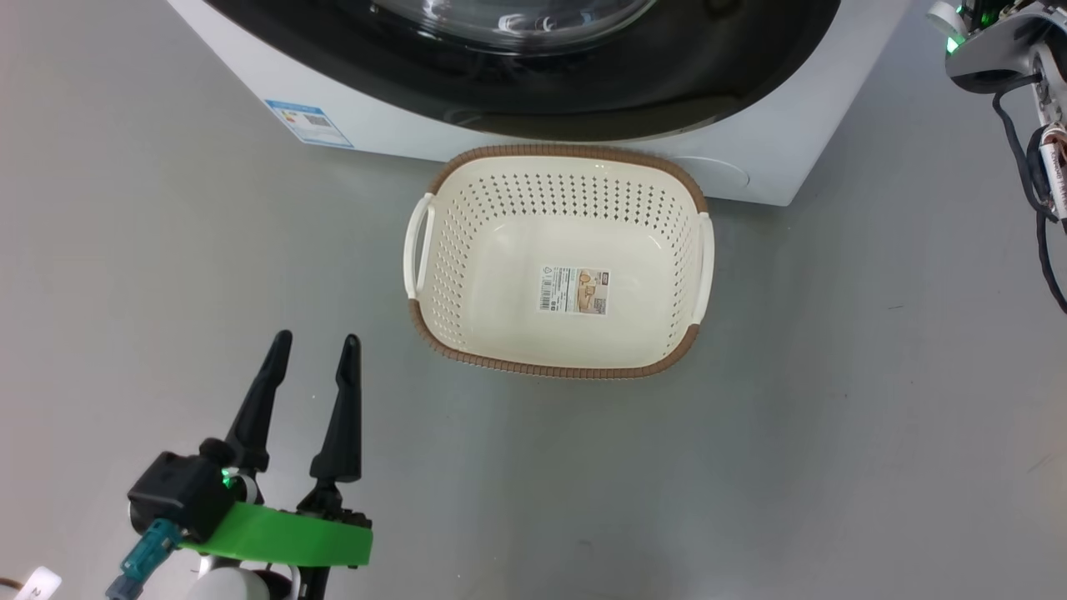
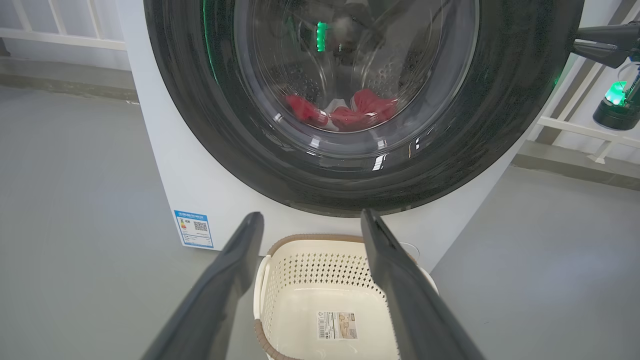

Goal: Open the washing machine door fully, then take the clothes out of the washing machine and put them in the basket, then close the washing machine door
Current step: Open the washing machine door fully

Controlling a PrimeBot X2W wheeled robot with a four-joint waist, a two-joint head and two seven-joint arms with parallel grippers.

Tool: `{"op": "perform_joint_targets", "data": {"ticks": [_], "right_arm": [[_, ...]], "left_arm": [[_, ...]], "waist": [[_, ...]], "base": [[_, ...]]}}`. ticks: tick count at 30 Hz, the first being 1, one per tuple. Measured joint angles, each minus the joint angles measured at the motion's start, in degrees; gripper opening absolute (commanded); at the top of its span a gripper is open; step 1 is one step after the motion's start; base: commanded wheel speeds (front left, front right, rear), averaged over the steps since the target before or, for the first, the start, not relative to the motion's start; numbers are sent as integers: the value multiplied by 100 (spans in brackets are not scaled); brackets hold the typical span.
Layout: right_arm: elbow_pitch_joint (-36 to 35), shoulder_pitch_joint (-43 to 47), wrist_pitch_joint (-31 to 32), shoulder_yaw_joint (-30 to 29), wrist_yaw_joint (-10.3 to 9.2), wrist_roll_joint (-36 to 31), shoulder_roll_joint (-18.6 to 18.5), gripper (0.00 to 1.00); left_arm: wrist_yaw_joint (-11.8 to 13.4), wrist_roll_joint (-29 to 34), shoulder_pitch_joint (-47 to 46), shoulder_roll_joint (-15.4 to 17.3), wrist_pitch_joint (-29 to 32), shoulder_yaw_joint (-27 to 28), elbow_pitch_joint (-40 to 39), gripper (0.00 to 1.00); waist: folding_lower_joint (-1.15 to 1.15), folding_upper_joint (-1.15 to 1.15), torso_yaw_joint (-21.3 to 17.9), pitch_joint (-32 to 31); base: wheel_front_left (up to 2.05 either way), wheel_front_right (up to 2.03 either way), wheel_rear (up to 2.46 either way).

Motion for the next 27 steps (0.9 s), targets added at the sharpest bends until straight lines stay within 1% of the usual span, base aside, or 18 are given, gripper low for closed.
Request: {"op": "perform_joint_targets", "data": {"ticks": [7, 15, 27], "right_arm": [[213, -246, 52, 43, 0, -54, 76, 0], [249, -285, 168, 124, -15, -101, 127, 0], [-335, 370, 547, 263, -15, -101, 159, 0]], "left_arm": [[0, -1, -33, -1, 0, -38, -5, 100], [0, -53, -129, -2, 0, -86, 41, 100], [0, -56, -107, -1, 0, -2, 80, 100]], "waist": [[0, 0, -4, 98], [0, 0, -16, 75], [0, 0, -110, -185]], "base": [[0, 0, 0], [0, 0, 0], [0, 0, 0]]}}
